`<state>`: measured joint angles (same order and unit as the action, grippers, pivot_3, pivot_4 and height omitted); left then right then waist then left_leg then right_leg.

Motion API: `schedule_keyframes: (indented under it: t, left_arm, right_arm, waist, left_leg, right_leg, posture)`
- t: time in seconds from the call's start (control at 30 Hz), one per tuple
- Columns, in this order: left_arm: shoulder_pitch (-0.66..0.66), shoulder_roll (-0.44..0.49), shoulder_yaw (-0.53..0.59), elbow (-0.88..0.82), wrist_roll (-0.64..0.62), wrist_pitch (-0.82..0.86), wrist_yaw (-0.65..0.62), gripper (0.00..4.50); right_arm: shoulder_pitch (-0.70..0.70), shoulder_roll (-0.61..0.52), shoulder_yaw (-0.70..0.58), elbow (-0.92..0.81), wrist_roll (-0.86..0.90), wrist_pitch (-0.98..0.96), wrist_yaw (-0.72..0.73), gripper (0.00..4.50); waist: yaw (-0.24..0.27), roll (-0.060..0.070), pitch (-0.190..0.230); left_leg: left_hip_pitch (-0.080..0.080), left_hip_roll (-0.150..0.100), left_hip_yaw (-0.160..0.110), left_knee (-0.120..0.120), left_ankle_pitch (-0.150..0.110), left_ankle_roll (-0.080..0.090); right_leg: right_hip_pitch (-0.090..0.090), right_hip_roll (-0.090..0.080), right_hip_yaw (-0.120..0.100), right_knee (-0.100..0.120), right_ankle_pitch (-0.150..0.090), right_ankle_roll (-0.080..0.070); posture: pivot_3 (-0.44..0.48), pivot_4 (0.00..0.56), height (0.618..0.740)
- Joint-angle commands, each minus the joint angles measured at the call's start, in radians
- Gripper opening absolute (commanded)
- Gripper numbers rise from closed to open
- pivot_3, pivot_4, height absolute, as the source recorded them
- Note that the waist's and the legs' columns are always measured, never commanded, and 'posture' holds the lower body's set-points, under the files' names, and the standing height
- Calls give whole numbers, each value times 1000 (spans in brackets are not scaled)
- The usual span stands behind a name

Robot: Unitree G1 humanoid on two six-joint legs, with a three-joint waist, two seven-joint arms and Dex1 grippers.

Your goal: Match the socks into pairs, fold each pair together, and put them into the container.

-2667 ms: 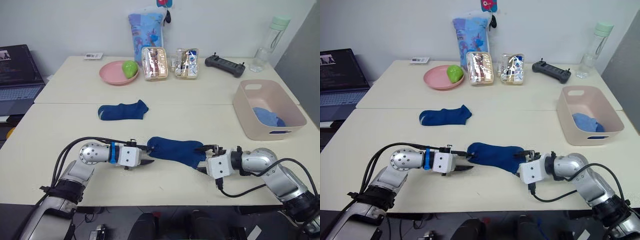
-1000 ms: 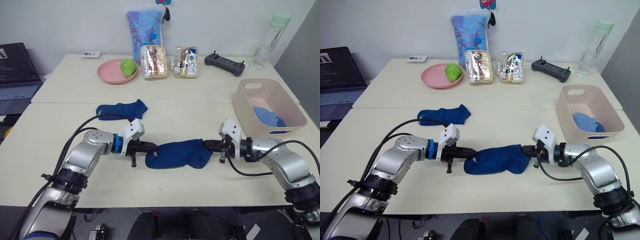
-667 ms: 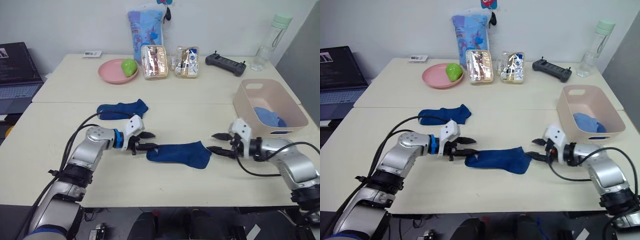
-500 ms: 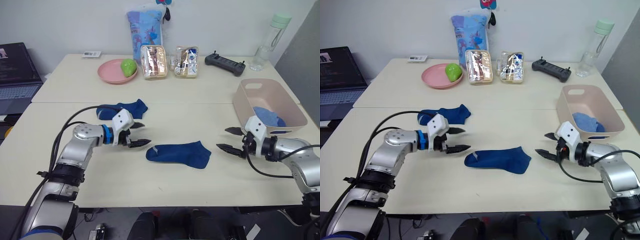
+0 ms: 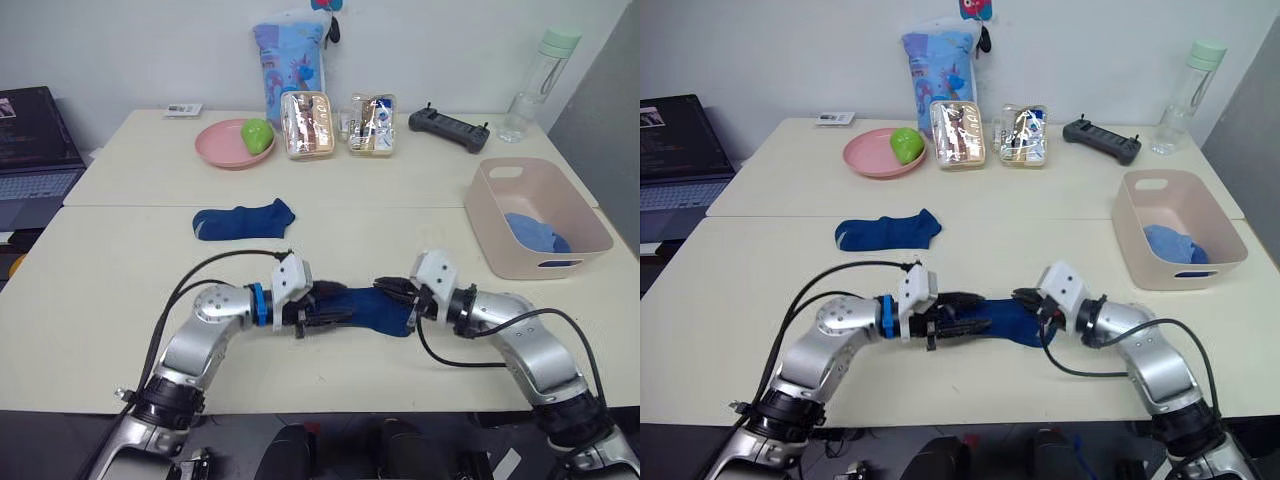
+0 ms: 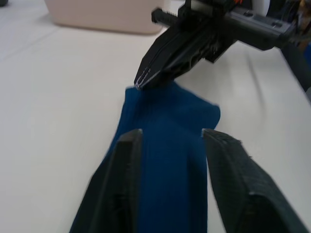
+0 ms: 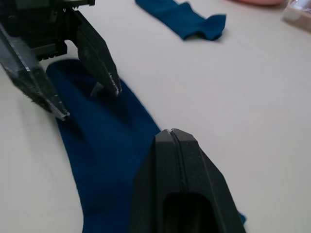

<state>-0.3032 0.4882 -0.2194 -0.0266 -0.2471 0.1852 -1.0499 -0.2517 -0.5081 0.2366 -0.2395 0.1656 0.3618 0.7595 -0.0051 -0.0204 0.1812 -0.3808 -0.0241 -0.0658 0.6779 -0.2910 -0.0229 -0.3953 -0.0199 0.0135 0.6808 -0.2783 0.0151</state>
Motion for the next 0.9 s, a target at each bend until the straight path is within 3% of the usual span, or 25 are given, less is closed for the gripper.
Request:
schedule_keyframes:
  t: [0.03, 0.1, 0.13, 0.47, 0.63, 0.7, 0.8, 0.9]
  left_arm:
    - [18, 36, -19, 35, 81, -72, 19, 759]
    - [32, 46, -6, 35, 63, -60, 7, 113]
    - [38, 60, 9, 40, 52, -51, -2, 21]
    - [44, 165, 87, 145, 23, -98, -75, 21]
    - [37, 160, 150, 93, -94, 43, -86, 21]
    - [31, 164, 199, 47, -181, 149, -82, 0]
    - [20, 172, 245, 46, -210, 195, -61, 596]
    - [20, 166, 255, 57, -197, 206, -36, 1526]
  right_arm:
    - [22, -25, 28, 7, -54, -59, 10, 0]
    - [38, -31, 17, 14, -47, -60, 16, 0]
    - [51, -43, 4, 17, -42, -65, 25, 0]
    - [119, -151, -113, 36, 5, -116, 96, 0]
    - [152, -165, -203, -59, 131, -15, 127, 0]
    - [154, -161, -239, -83, 154, 28, 98, 397]
    - [158, -152, -257, -64, 156, 45, 74, 1308]
    - [149, -136, -248, -39, 146, 54, 53, 2409]
  waist:
    - [0, 0, 0]
    - [0, 0, 0]
    - [0, 0, 0]
    - [0, 0, 0]
    - [-1, 0, 0]
    - [-1, 0, 0]
    - [0, 0, 0]
    - [0, 0, 0]
  left_leg:
    - [0, 0, 0, 0, 0, 0]
    - [0, 0, 0, 0, 0, 0]
    - [0, 0, 0, 0, 0, 0]
    - [3, 0, 0, -1, 0, 0]
    - [2, 0, 0, -1, 0, 0]
    - [2, 0, -1, -1, 0, 0]
    - [2, 0, -1, -1, 0, 0]
    - [2, 0, -1, -1, 0, 0]
  right_leg:
    - [0, 0, 0, 0, 0, 0]
    - [0, 0, 0, 0, 0, 0]
    - [0, 0, 0, 0, 0, 0]
    - [3, 0, -1, 0, 0, 0]
    - [3, 0, -1, 0, 0, 0]
    - [3, 0, -1, 0, 0, 0]
    - [3, 0, -1, 0, 0, 0]
    - [3, 0, -2, -1, 0, 0]
  posture:
    - [0, 150, 740]
    - [0, 150, 740]
    - [0, 150, 740]
    - [0, 150, 740]
    - [0, 150, 740]
    - [0, 150, 740]
    - [0, 150, 740]
    - [0, 150, 740]
